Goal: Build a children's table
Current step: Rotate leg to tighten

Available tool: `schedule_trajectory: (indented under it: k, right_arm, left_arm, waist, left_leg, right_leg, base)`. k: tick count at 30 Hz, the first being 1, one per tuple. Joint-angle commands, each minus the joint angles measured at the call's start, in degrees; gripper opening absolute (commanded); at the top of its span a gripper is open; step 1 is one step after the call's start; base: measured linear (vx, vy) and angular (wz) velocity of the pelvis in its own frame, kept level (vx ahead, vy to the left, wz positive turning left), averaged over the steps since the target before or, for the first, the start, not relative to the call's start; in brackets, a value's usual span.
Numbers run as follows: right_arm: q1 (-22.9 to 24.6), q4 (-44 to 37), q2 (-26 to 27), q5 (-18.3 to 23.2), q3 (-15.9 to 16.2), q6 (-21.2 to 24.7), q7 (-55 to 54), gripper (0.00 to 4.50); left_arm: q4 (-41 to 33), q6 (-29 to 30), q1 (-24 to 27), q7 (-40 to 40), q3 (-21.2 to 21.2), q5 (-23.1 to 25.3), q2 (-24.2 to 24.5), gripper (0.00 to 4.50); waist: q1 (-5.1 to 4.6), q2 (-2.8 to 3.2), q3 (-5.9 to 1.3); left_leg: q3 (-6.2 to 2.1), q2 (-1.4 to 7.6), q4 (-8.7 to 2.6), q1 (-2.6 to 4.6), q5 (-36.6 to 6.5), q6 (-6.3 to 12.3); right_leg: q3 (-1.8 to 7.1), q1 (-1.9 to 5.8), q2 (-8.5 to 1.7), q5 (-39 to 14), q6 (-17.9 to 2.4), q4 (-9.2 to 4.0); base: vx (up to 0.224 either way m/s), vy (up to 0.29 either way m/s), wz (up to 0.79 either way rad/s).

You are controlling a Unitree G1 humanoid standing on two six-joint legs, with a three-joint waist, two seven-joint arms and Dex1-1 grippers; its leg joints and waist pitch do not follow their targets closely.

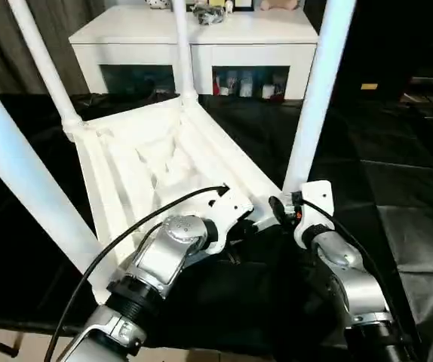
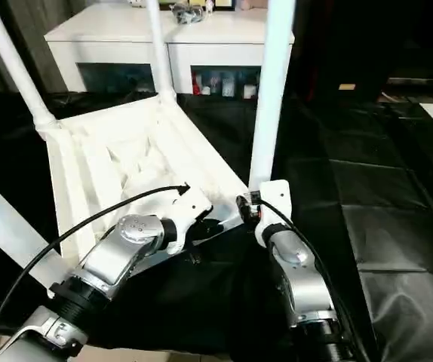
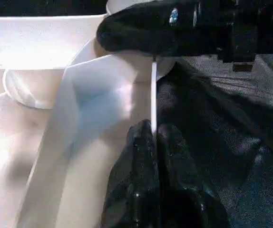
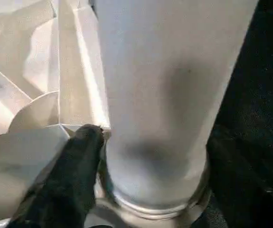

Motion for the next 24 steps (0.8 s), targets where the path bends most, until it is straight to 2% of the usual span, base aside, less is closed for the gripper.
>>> schedule_trajectory:
  k: [1, 2, 4, 5, 6, 8, 9, 10, 11, 12, 13, 14, 15, 16, 17, 18, 19, 20, 21, 22, 23, 24]
  right_arm:
    - [0.0, -3.3, 0.0, 0.0, 1.0, -1.8, 0.6, 3.74]
    - [0.0, -3.5, -0.1, -0.3, 1.0, -2.0, 0.3, 3.88]
    - [0.3, -5.0, -1.2, -1.1, 1.0, -2.6, 0.5, 3.88]
    - [0.9, -6.9, -2.5, -0.3, 1.2, -2.6, 2.9, 3.88]
    - [2.4, -10.5, -5.1, 2.4, 1.8, -1.4, 8.7, 3.88]
    - [6.1, -17.2, -10.2, 7.3, 2.4, 1.0, 18.4, 3.88]
    - [6.4, -17.8, -10.6, 7.7, 2.5, 1.1, 19.1, 3.88]
    - [9.6, -21.2, -15.2, 9.3, 2.8, 0.7, 24.8, 3.88]
    - [9.6, -21.2, -15.2, 9.3, 2.8, 0.7, 24.8, 3.88]
    - [11.5, -22.7, -17.8, 10.2, 2.9, 0.7, 27.8, 3.88]
    - [12.8, -23.0, -19.4, 10.5, 2.8, 0.6, 29.5, 3.88]
    - [13.1, -22.7, -19.9, 10.2, 3.0, 0.3, 29.8, 3.88]
    - [13.3, -22.5, -20.2, 10.0, 3.2, 0.2, 29.9, 3.88]
    - [13.1, -22.0, -20.1, 9.1, 3.6, -0.2, 29.6, 3.90]
    - [12.7, -21.3, -19.9, 8.4, 4.1, -0.4, 29.1, 3.91]
    - [12.4, -21.0, -19.7, 8.2, 4.4, -0.3, 29.0, 3.91]
    - [12.1, -20.7, -19.5, 8.1, 4.7, -0.2, 28.9, 3.91]
    - [10.7, -19.3, -18.6, 7.4, 5.8, 0.2, 28.2, 3.91]
    - [9.8, -18.3, -18.0, 7.2, 6.3, 0.5, 28.0, 3.91]
    - [8.8, -17.1, -17.6, 6.4, 7.1, 0.4, 27.7, 3.91]
    - [7.7, -15.5, -17.1, 5.9, 7.9, 0.1, 27.6, 3.91]
    - [7.4, -15.0, -16.9, 5.8, 8.0, 0.1, 27.6, 3.91]
  left_arm:
    - [2.0, -1.7, -0.9, 1.1, -0.4, 0.7, -0.1, 0.00]
    - [2.1, -1.7, -0.9, 1.3, -0.3, 0.8, -0.2, 0.00]
    - [2.6, -3.0, -1.2, 0.4, -0.7, 1.0, 0.0, 0.00]
    - [3.0, -3.6, -1.3, 0.4, -0.6, 1.1, -0.1, 0.00]
    - [3.6, -5.0, -1.5, 0.6, -0.4, 1.3, -0.2, 0.00]
    - [4.6, -7.2, -1.9, 1.3, 0.2, 1.0, -0.5, 0.00]
    - [4.7, -7.4, -1.9, 1.3, 0.2, 1.0, -0.5, 0.00]
    - [5.2, -9.9, -2.2, 1.3, 0.6, 0.7, -0.4, 0.00]
    - [5.2, -9.9, -2.2, 1.3, 0.6, 0.7, -0.4, 0.00]
    - [5.6, -11.7, -2.4, 1.5, 1.1, 0.5, -0.4, 0.00]
    - [5.9, -14.1, -2.7, 2.9, 2.4, 0.1, -0.6, 0.00]
    - [5.4, -14.1, -2.8, 2.0, 4.1, -1.9, -1.0, 0.00]
    - [5.2, -14.0, -2.8, 1.3, 5.2, -3.3, -1.3, 0.00]
    - [4.2, -12.9, -2.7, -0.3, 6.2, -4.9, -1.5, 0.28]
    - [2.5, -11.1, -2.5, -1.6, 7.2, -6.6, -1.5, 0.44]
    - [1.5, -10.3, -2.3, -2.3, 7.4, -7.3, -1.4, 0.55]
    - [0.2, -9.2, -2.0, -3.2, 7.8, -8.1, -1.2, 0.55]
    - [-3.8, -6.3, -1.1, -5.9, 7.8, -9.8, 0.3, 0.68]
    - [-5.8, -5.4, -0.5, -7.4, 7.4, -10.3, 1.5, 0.68]
    - [-8.0, -4.1, 0.3, -9.0, 7.1, -11.2, 2.7, 0.68]
    - [-10.6, -2.6, 1.2, -10.7, 6.8, -12.2, 4.0, 0.92]
    - [-11.4, -2.0, 1.5, -11.1, 6.7, -12.4, 4.3, 0.96]
  waist:
    - [-0.21, -0.93, -2.37]
    - [-0.14, -0.91, -2.35]
    - [-0.11, -0.96, -2.37]
    - [0.03, -0.87, -2.38]
    - [0.14, -0.76, -2.38]
    - [0.93, -1.09, -2.22]
    - [0.98, -1.20, -2.21]
    - [1.16, -1.11, -2.35]
    - [1.25, -1.31, -2.34]
    - [0.99, -0.85, -2.28]
    - [0.96, -0.96, -2.19]
    - [1.20, -1.10, -2.44]
    - [1.31, -1.15, -2.62]
    - [1.36, -1.31, -2.69]
    - [1.56, -1.13, -2.92]
    - [1.53, -1.08, -2.96]
    - [1.68, -1.04, -2.94]
    - [1.87, -0.81, -2.93]
    - [1.74, -0.64, -2.91]
    - [1.74, -0.64, -2.91]
    - [1.46, -1.05, -2.59]
    - [1.50, -1.24, -2.62]
  left_leg:
    - [-1.09, 1.87, -5.27, 0.65, -26.0, 0.07]
    - [-1.04, 1.88, -5.21, 0.76, -25.9, 0.11]
    - [-1.06, 1.83, -5.26, 0.45, -24.7, 0.42]
    - [-0.95, 1.87, -5.19, 0.61, -24.4, 0.70]
    - [-0.93, 1.94, -5.12, 0.79, -24.4, 0.68]
    - [-0.68, 2.14, -5.05, 1.05, -24.3, 2.00]
    - [-0.69, 2.14, -5.08, 0.74, -23.7, 2.36]
    - [-0.82, 2.06, -5.11, 0.17, -22.2, 2.82]
    - [-0.84, 2.08, -5.08, -0.18, -21.3, 3.28]
    - [-0.97, 1.91, -5.14, -0.37, -21.1, 3.15]
    - [-0.87, 1.85, -5.03, -0.32, -21.4, 3.33]
    - [-0.84, 1.92, -4.63, 0.20, -21.2, 3.32]
    - [-0.60, 1.90, -4.38, 0.48, -20.2, 3.47]
    - [-0.64, 1.87, -4.49, -0.05, -18.3, 3.97]
    - [-0.66, 1.95, -4.48, -0.55, -15.6, 4.42]
    - [-0.62, 1.94, -4.43, -0.73, -14.7, 4.70]
    - [-0.61, 2.18, -4.44, -0.71, -14.2, 5.05]
    - [-0.50, 2.41, -4.40, -0.19, -15.6, 4.86]
    - [-0.72, 2.62, -4.59, -0.34, -15.5, 4.34]
    - [-0.72, 2.62, -4.59, -0.34, -15.5, 4.34]
    - [-0.73, 2.64, -4.92, -0.63, -16.0, 3.89]
    - [-0.45, 2.57, -4.69, -0.13, -16.6, 3.76]
  right_leg:
    - [0.95, 1.07, -1.98, -27.9, -6.2, -4.99]
    - [0.98, 1.00, -2.05, -28.5, -6.0, -5.08]
    - [0.98, 1.25, -2.09, -28.7, -5.6, -5.06]
    - [1.03, 1.12, -2.02, -28.7, -5.3, -5.20]
    - [1.11, 0.96, -2.06, -28.6, -5.4, -5.16]
    - [1.35, 1.13, -1.87, -28.2, -5.0, -5.30]
    - [1.40, 1.41, -1.96, -28.0, -4.9, -5.24]
    - [1.30, 1.87, -2.10, -27.7, -4.8, -5.00]
    - [1.26, 2.00, -2.29, -28.6, -4.1, -5.09]
    - [0.94, 2.09, -2.30, -30.4, -3.8, -5.22]
    - [0.88, 1.89, -2.30, -31.9, -3.4, -5.63]
    - [1.00, 1.43, -2.32, -33.0, -3.3, -5.77]
    - [1.19, 1.19, -2.36, -32.0, -4.0, -5.77]
    - [1.11, 1.55, -2.29, -29.8, -5.2, -5.33]
    - [1.04, 1.78, -2.35, -26.7, -6.3, -4.79]
    - [0.99, 1.78, -2.25, -25.2, -6.9, -4.64]
    - [0.92, 1.78, -2.39, -23.4, -8.2, -4.40]
    - [0.95, 1.30, -2.44, -24.6, -9.1, -4.48]
    - [0.87, 1.44, -2.38, -23.0, -10.0, -4.16]
    - [0.87, 1.44, -2.38, -23.0, -10.0, -4.16]
    - [0.77, 1.69, -2.11, -21.2, -10.0, -3.81]
    - [0.99, 1.41, -2.05, -20.7, -10.2, -3.89]
  base:
    - [0.000, 0.000, 0.00]
    - [0.000, 0.000, 0.00]
    - [0.000, 0.000, 0.00]
    - [0.000, 0.000, 0.00]
    - [0.000, 0.000, 0.00]
    - [0.000, 0.000, 0.00]
    - [0.000, 0.000, 0.00]
    - [0.000, 0.000, 0.00]
    - [0.000, 0.000, 0.00]
    - [0.000, 0.000, 0.00]
    - [0.000, 0.000, 0.00]
    - [0.000, 0.000, 0.00]
    - [0.000, 0.000, 0.00]
    - [0.000, 0.000, 0.00]
    - [0.000, 0.000, 0.00]
    - [0.000, 0.000, 0.00]
    - [0.000, 0.000, 0.00]
    - [0.000, 0.000, 0.00]
    - [0.000, 0.000, 0.00]
    - [0.000, 0.000, 0.00]
    - [0.000, 0.000, 0.00]
    - [0.000, 0.000, 0.00]
